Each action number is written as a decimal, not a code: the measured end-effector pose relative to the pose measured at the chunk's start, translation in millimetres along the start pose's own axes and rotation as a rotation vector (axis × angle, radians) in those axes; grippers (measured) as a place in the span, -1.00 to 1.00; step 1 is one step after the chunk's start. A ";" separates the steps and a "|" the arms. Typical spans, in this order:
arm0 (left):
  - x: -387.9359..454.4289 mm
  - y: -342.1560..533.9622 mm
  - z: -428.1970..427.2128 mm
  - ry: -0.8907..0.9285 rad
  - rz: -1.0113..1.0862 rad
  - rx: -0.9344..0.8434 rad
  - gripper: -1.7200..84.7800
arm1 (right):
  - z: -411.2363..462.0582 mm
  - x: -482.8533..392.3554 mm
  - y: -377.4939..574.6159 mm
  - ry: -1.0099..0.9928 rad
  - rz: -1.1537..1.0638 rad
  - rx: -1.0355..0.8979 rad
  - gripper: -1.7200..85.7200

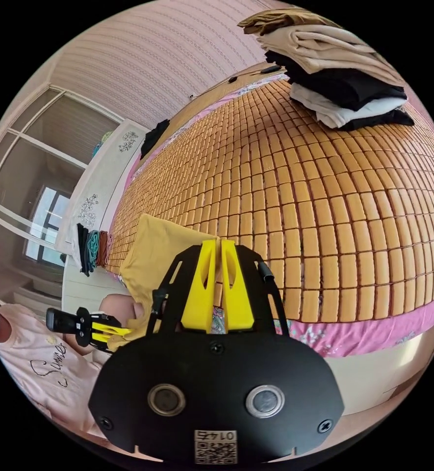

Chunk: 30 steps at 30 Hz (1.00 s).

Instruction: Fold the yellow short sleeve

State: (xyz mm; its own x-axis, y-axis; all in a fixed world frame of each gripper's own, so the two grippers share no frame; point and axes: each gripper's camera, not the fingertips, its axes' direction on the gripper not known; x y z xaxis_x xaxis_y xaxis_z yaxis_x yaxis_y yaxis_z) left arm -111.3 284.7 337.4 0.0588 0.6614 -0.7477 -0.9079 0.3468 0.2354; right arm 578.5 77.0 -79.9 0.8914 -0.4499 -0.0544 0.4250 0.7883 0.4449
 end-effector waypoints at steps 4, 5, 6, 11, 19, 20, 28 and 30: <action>-3.8 -19.3 -11.9 0.093 -0.036 0.153 -0.98 | -67.2 -0.2 -2.1 0.021 0.010 0.109 -0.94; -8.3 -24.0 -18.8 0.116 -0.072 0.215 -0.98 | -86.8 -3.8 -5.2 0.039 0.009 0.139 -0.94; -15.3 -26.9 -27.0 0.136 -0.118 0.271 -0.98 | -95.3 -6.7 -7.8 0.050 0.004 0.148 -0.94; -53.1 -8.5 -61.8 0.092 -0.289 0.374 -0.98 | -106.4 -67.6 -60.4 0.098 -0.140 0.088 -0.94; -111.8 78.8 -74.5 -0.085 -0.605 0.221 -0.95 | 78.5 -169.9 -136.6 0.101 -0.293 -0.243 -0.91; -121.3 87.7 -72.4 -0.095 -0.658 0.189 -0.93 | 105.7 -178.0 -141.5 0.127 -0.289 -0.277 -0.90; -161.9 104.4 -71.5 -0.034 -0.745 -0.059 -0.82 | 127.8 -220.3 -155.7 0.181 -0.392 -0.222 -0.81; -168.4 107.6 -80.9 -0.035 -0.744 -0.110 -0.80 | 130.8 -225.6 -156.4 0.270 -0.437 -0.239 -0.76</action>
State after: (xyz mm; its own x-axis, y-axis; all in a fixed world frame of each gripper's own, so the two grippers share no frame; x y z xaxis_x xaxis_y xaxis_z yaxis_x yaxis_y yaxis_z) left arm -252.4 156.8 438.4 0.6841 0.3000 -0.6648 -0.6598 0.6431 -0.3887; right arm 290.4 0.3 -20.2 0.6195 -0.6575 -0.4289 0.7596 0.6399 0.1162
